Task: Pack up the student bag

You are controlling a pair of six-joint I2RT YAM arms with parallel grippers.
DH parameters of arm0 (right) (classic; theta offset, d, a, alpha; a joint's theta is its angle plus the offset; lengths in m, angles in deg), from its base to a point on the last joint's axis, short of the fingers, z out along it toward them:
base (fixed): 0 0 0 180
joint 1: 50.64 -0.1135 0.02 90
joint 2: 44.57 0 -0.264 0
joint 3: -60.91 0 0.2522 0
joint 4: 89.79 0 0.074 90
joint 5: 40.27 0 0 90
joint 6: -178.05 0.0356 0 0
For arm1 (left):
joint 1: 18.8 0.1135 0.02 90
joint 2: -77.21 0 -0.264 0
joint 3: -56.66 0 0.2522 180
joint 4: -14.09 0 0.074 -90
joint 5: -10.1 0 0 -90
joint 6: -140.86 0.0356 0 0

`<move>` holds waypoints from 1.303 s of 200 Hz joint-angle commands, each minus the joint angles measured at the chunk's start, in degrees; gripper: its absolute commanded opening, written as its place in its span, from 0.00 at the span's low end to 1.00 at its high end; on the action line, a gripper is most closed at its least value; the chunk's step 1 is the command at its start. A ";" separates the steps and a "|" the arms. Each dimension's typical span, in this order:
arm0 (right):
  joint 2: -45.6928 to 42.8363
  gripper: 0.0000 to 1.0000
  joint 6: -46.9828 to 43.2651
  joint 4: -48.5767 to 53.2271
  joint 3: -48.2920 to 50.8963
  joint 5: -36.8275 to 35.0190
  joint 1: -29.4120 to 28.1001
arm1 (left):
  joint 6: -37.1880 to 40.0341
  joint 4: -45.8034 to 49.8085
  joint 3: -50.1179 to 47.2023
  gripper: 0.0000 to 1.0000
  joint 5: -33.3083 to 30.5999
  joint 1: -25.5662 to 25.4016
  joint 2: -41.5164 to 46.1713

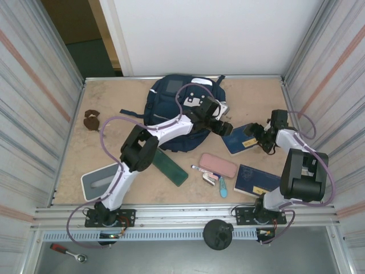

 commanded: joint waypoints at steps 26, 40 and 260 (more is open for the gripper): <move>-0.46 0.81 6.98 -8.89 5.77 3.22 -0.32 | 1.70 7.14 10.21 0.76 0.53 -0.62 -7.60; 0.40 0.76 7.71 -10.91 5.90 4.62 -0.97 | 1.88 7.92 11.27 0.76 1.42 -0.63 -8.66; 8.02 0.31 4.42 -11.51 1.04 4.95 -1.33 | 9.99 16.86 7.41 0.59 5.40 -5.96 -7.69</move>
